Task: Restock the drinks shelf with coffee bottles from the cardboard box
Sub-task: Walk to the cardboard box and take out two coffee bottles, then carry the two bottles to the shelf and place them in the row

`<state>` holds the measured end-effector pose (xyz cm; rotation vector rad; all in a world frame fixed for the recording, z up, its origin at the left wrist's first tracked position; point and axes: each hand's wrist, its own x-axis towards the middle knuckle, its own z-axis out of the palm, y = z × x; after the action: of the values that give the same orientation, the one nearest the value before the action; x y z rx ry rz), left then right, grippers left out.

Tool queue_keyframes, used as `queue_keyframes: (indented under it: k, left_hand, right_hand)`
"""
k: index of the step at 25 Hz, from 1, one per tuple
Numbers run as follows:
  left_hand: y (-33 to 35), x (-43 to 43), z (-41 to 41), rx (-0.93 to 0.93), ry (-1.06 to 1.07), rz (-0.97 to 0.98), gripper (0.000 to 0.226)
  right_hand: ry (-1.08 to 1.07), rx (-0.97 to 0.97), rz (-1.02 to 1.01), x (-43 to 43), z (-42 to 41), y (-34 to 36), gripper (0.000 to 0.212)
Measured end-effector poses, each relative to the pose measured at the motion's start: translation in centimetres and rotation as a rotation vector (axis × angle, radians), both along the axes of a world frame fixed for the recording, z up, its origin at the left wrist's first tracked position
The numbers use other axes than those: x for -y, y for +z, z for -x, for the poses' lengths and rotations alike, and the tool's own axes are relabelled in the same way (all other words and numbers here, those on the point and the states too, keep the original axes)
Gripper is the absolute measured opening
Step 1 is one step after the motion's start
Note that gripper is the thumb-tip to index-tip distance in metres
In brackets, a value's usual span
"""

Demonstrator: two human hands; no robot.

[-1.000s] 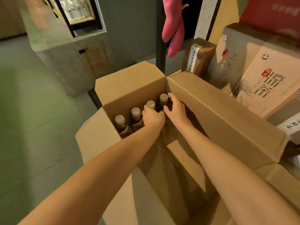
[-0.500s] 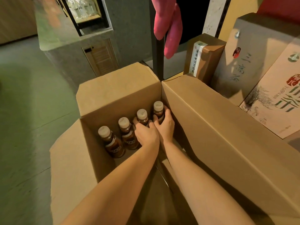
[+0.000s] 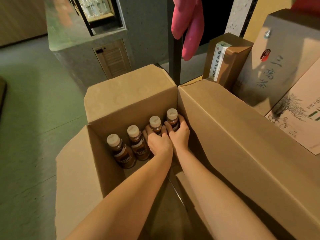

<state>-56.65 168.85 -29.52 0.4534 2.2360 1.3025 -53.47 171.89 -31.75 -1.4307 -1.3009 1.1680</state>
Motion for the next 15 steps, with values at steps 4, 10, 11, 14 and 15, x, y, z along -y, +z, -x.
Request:
queue_keyframes:
  k: [4, 10, 11, 14, 15]
  left_hand:
    - [1.2, 0.8, 0.0, 0.068, -0.023, -0.042, 0.05]
    - [7.6, 3.2, 1.7, 0.074, -0.203, -0.267, 0.034]
    - [9.2, 3.8, 2.5, 0.07, -0.233, -0.304, 0.036]
    - [14.0, 5.7, 5.6, 0.053, -0.32, -0.431, 0.034]
    - [15.7, 6.3, 6.9, 0.042, -0.346, -0.488, 0.029]
  right_hand:
    - [-0.017, 0.022, 0.002, 0.7, -0.9, 1.6, 0.05]
    - [-0.056, 0.129, -0.118, 2.7, -1.3, 8.8, 0.04]
    - [-0.076, 0.118, -0.159, 3.1, -1.0, 10.7, 0.037]
    - [-0.099, 0.139, -0.313, 4.5, 0.8, 16.7, 0.038]
    - [-0.099, 0.138, -0.368, 5.0, 1.7, 18.9, 0.038]
